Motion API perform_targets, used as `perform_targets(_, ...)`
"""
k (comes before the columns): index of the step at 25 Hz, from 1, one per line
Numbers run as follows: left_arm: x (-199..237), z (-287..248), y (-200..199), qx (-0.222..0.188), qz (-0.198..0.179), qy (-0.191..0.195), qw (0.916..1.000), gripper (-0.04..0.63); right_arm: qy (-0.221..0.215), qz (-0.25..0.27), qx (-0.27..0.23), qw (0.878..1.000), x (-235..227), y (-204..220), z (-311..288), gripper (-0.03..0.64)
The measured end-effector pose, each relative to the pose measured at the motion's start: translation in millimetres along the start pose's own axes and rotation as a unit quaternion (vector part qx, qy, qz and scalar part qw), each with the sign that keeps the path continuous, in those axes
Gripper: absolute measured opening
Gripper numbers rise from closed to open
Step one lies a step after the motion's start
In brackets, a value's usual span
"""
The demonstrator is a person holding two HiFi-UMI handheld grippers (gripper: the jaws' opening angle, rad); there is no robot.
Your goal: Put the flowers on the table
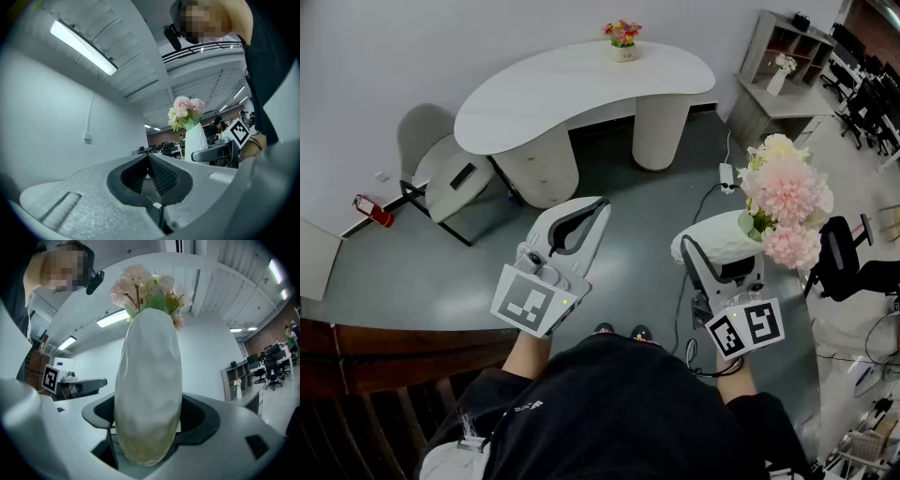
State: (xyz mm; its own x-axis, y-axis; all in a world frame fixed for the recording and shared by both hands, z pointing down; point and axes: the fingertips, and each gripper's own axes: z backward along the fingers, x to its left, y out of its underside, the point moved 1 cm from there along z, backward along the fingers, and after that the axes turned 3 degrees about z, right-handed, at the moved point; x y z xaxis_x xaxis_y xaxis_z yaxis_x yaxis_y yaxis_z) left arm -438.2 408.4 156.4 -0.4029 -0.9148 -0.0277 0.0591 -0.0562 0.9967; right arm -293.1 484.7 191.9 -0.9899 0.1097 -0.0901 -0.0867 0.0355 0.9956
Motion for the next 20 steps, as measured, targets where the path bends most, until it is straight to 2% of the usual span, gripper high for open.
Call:
perform_targets(5, -2.0, -1.3, 0.3, 0.011, 0.003, 0.005, 0.9999, 0.005, 0.003, 0.001, -0.003, 1.000, 0.9, -0.1, 1.8, 0.383)
perform_targets(10, -14.9, 2.6, 0.0, 0.010, 0.002, 0.013, 0.9999, 0.005, -0.008, -0.019, -0.008, 1.000, 6.5, 2.5, 12.7, 0.383)
perform_targets(15, -16.1, -7.3, -10.7, 0.017, 0.005, 0.026, 0.9995, 0.005, -0.010, 0.002, 0.015, 1.000, 4.7, -6.3, 5.8, 0.383)
perform_targets(20, -27.9, -12.5, -5.2, 0.018, -0.001, 0.025, 0.9995, 0.005, -0.011, -0.003, 0.011, 1.000, -3.1, -1.0, 13.5, 0.383)
